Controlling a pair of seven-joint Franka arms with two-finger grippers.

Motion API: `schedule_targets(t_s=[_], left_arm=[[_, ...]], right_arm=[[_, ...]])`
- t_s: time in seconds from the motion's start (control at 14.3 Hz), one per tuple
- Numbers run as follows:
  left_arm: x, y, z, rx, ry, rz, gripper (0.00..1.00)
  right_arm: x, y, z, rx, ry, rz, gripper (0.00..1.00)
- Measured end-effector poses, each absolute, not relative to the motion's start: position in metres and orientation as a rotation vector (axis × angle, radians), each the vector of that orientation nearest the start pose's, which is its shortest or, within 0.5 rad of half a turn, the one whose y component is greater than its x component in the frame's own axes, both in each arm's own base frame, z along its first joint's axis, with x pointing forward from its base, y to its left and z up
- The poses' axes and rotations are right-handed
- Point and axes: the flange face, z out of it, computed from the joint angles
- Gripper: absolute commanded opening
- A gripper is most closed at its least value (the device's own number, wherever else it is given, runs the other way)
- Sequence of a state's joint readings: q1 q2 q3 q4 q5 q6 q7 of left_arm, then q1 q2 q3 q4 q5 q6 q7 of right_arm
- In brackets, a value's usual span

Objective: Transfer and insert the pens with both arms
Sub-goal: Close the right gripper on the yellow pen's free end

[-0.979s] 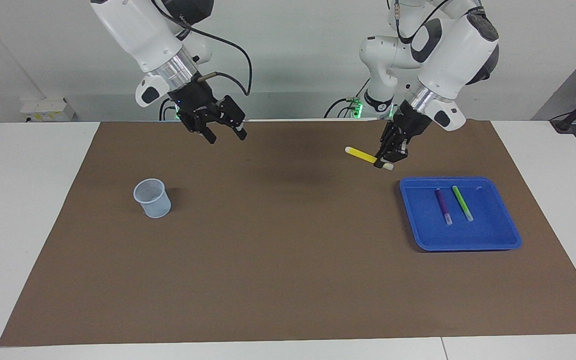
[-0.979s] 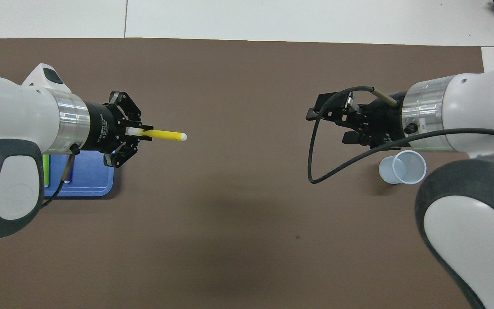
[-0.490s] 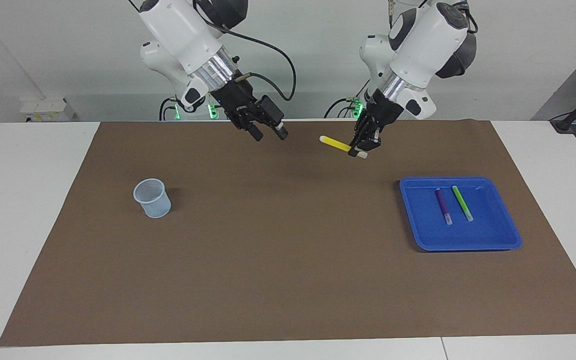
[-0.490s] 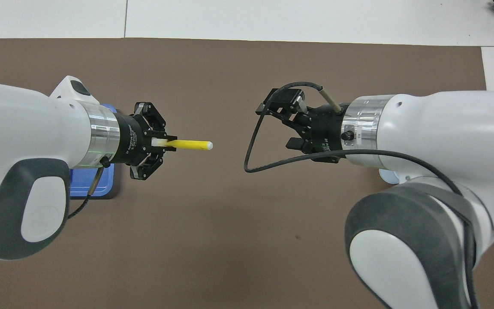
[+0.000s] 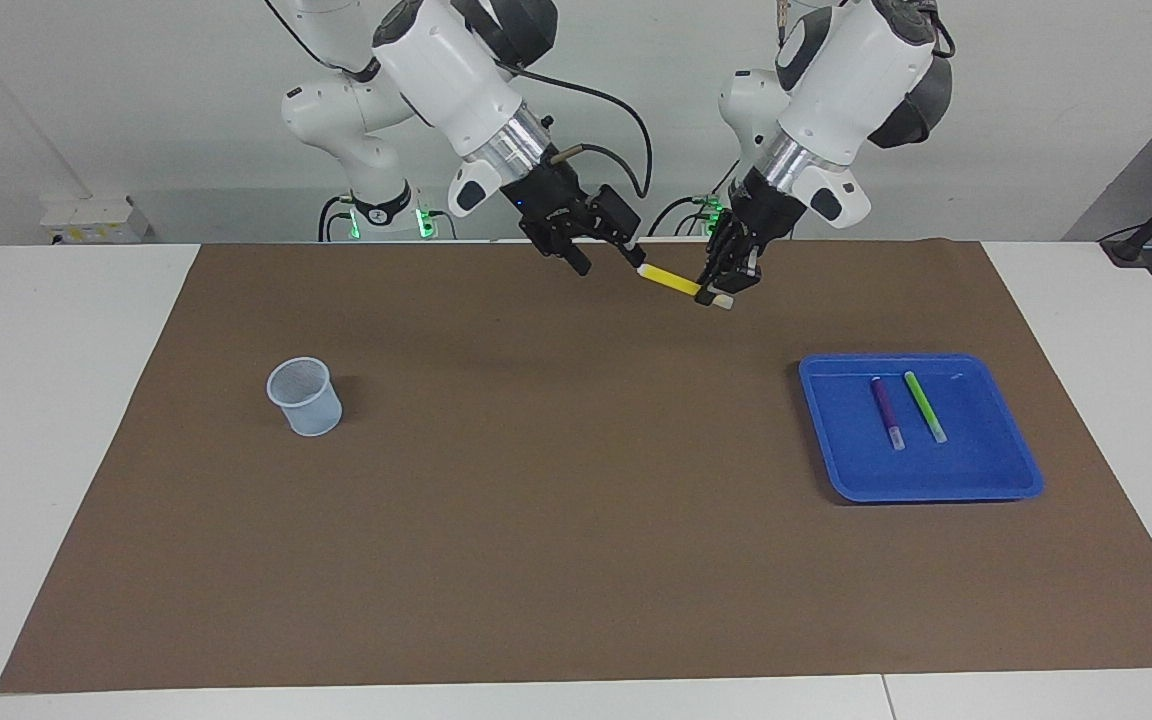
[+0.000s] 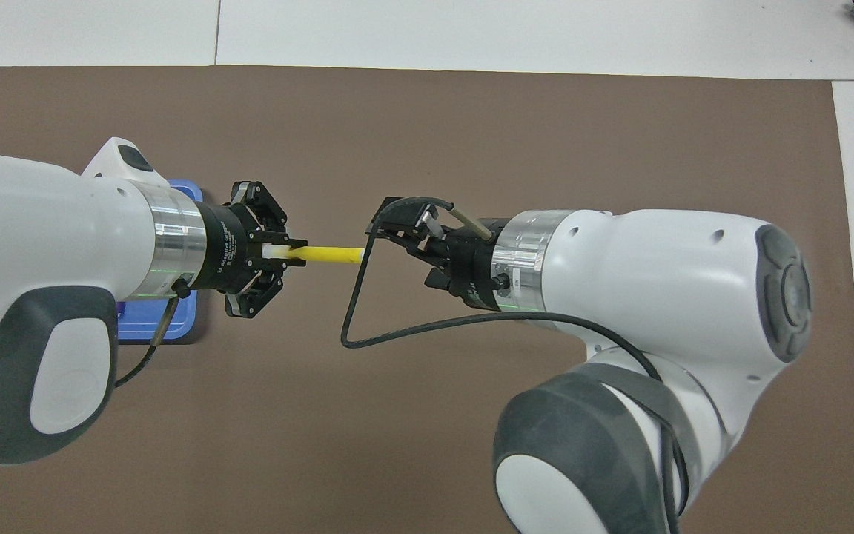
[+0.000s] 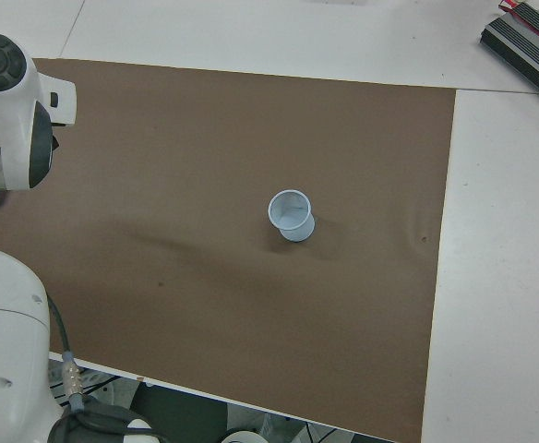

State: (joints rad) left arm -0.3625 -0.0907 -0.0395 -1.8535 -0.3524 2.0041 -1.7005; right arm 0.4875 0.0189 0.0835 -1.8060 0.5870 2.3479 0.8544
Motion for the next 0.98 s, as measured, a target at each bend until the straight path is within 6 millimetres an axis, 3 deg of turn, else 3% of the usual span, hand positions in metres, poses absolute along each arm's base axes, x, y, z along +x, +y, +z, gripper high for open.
schedule_targets(t_s=[0.35,0.77,0.98], left_arm=[[0.505,-0.238,0.584,-2.657,-2.277,0.305,0.00],[0.504,-0.238,0.585,-2.655,-2.283,0.304,0.00],[0.504,-0.238,0.585,-2.654,-2.284,0.305,0.00]], right_arm=[[0.506,0.361,0.577,-2.273,0.734,-0.079,0.99],[0.502,0.366,0.576,-2.277,0.724,-0.072,0.68],[0.502,0.366,0.576,-2.277,0.724,-0.072,0.61]])
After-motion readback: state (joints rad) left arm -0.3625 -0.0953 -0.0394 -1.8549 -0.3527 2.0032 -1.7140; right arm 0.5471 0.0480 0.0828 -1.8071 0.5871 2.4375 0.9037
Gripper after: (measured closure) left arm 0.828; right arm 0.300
